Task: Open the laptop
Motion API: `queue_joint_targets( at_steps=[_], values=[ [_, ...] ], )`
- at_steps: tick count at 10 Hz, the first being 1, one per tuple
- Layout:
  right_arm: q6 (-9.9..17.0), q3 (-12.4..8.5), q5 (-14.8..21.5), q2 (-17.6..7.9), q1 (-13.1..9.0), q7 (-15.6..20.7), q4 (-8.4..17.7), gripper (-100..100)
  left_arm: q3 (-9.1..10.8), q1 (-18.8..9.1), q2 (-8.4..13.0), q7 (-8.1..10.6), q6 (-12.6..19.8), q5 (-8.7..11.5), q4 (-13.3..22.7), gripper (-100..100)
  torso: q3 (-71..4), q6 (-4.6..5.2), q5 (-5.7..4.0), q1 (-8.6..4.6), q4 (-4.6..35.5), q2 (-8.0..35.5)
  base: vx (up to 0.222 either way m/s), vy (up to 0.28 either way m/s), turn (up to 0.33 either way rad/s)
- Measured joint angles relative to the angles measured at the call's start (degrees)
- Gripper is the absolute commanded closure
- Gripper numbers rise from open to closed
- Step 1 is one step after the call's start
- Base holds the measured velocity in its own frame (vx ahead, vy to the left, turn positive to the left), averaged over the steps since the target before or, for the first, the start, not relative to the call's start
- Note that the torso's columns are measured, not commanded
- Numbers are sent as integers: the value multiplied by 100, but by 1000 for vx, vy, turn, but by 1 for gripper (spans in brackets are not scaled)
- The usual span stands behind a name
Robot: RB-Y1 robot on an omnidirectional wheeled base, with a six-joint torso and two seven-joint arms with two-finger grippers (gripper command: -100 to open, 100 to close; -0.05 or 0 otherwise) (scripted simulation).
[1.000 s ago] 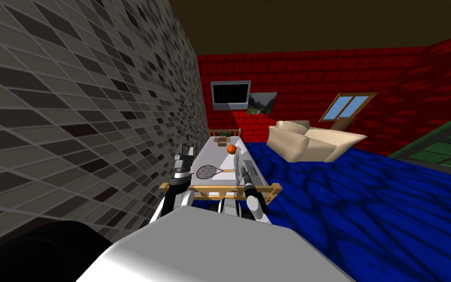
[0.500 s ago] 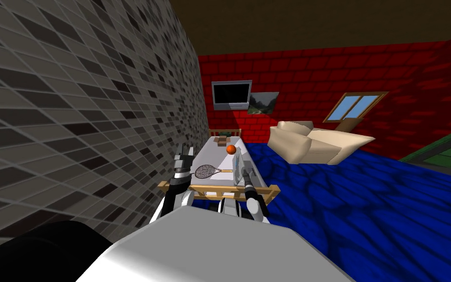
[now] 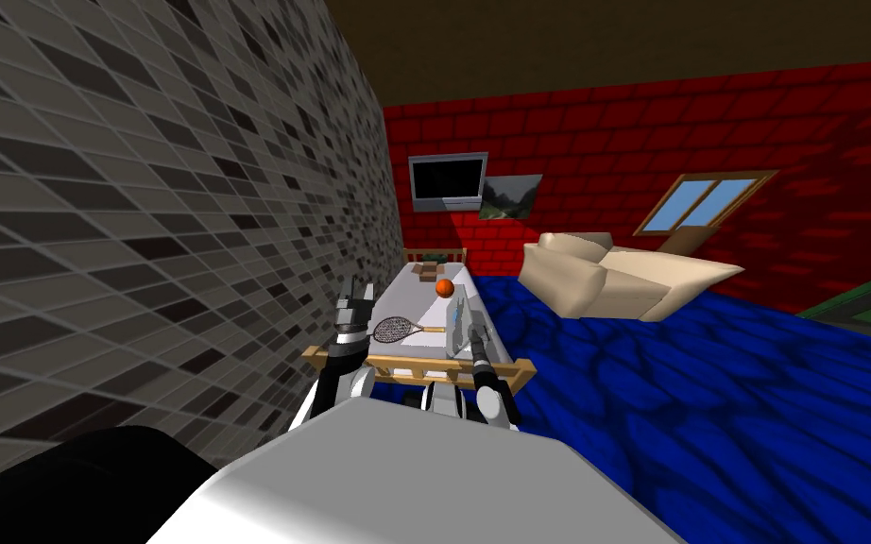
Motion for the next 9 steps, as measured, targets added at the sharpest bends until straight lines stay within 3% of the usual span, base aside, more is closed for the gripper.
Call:
queue_joint_targets(
  at_steps=[1,3,5,6,9],
  values=[
    [-6,-2,-3,-6,4,-23,4,100,0,0,-1,0,0,0,0,0,4,-1,6,16,7,6,-24,-91,399],
    [-184,-219,179,84,-74,-367,297,100,0,-1,0,0,0,0,0,0,1,2,-3,-21,6,-1,-44,-129,403],
    [-348,-480,352,244,-108,-695,512,100,0,0,0,0,0,0,0,0,-4,15,-2,-29,-2,-10,-34,-84,66],
    [-388,-500,387,250,-129,-846,612,100,0,0,0,0,0,0,0,0,-5,9,6,0,3,-7,-31,-78,306],
    [-710,-870,708,454,-251,-1443,1135,100,0,-1,0,0,0,0,0,0,15,5,3,-12,15,26,-53,-103,322]
  ],
)
